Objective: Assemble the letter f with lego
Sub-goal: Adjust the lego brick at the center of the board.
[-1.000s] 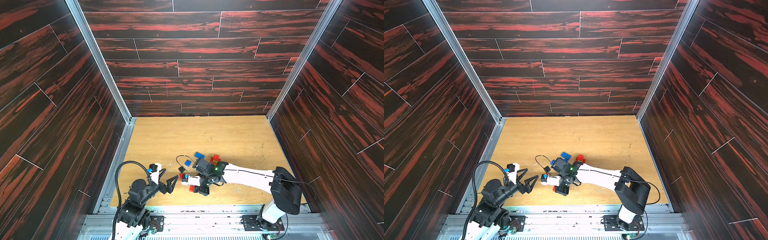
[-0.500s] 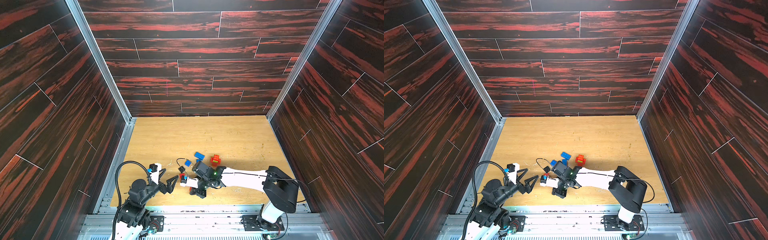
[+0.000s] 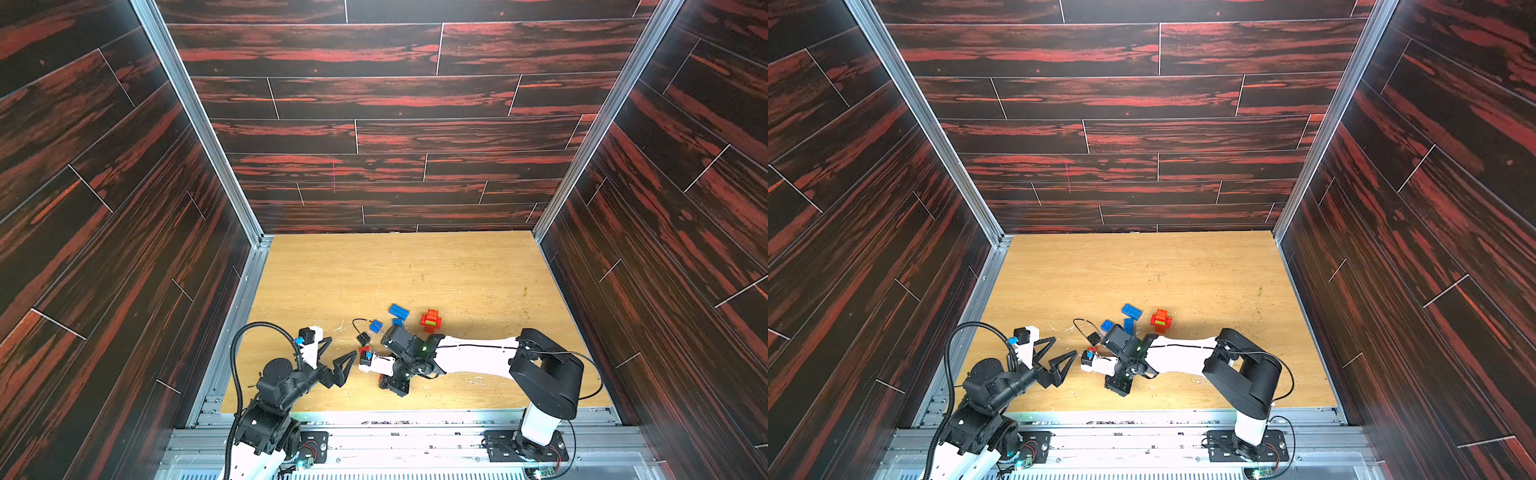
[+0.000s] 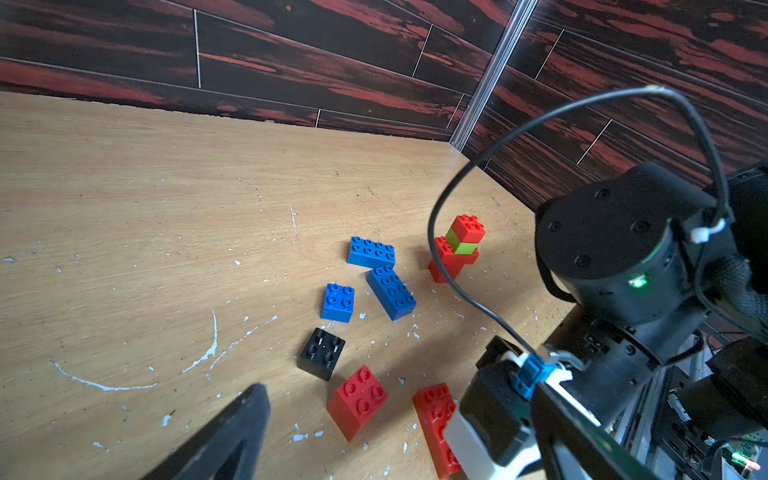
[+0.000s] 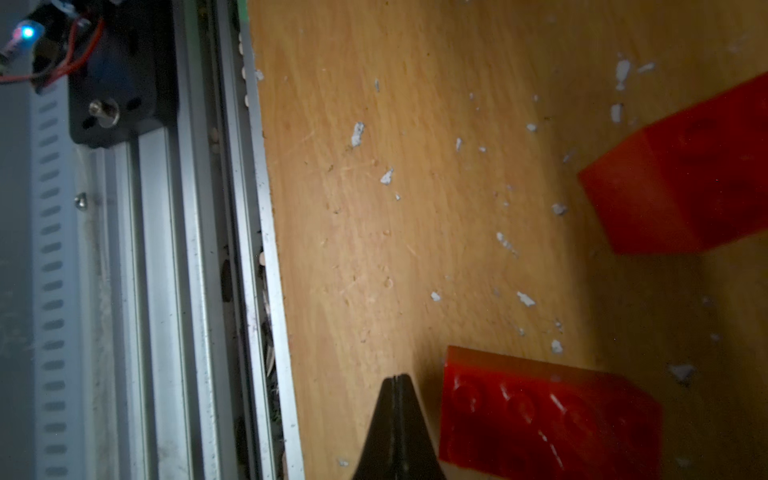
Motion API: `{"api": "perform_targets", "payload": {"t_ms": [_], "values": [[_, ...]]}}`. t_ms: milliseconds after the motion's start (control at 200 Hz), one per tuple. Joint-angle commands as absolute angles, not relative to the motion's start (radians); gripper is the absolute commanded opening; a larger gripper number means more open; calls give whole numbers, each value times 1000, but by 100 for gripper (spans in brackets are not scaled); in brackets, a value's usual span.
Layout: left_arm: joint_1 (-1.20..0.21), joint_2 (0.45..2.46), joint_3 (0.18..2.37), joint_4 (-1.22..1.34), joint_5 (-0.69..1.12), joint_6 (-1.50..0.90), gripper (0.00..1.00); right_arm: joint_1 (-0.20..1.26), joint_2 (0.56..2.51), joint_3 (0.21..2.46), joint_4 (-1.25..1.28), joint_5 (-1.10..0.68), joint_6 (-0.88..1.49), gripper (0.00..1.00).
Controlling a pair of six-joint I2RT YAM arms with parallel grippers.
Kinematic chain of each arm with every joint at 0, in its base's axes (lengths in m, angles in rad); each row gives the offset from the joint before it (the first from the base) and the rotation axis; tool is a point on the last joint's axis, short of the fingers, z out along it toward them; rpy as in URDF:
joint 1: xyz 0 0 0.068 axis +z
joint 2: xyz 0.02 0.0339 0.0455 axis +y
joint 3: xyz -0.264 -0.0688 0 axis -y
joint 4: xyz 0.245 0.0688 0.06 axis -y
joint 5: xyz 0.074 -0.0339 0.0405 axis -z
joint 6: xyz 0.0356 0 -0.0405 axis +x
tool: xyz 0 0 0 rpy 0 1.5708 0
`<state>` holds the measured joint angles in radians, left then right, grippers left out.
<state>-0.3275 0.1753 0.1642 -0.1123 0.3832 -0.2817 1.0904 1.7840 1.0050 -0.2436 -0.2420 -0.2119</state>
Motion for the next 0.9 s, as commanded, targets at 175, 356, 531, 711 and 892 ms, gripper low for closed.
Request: {"api": "perform_targets", "payload": {"t_ms": [175, 356, 531, 711, 892], "values": [[-330, 180, 159, -121, 385, -281, 100, 1115, 1794, 1015, -206, -185, -123, 0], [-330, 178, 159, -121, 387, -281, 100, 1134, 1823, 1038, -200, -161, -86, 0], [-330, 179, 160, -121, 387, -281, 100, 1144, 1836, 1041, -177, -134, -48, 0], [-331, 180, 160, -121, 387, -281, 100, 1146, 1827, 1028, -142, -75, -8, 0], [-330, 181, 160, -121, 387, -281, 100, 1147, 1827, 1025, -109, -56, 28, 0]]}}
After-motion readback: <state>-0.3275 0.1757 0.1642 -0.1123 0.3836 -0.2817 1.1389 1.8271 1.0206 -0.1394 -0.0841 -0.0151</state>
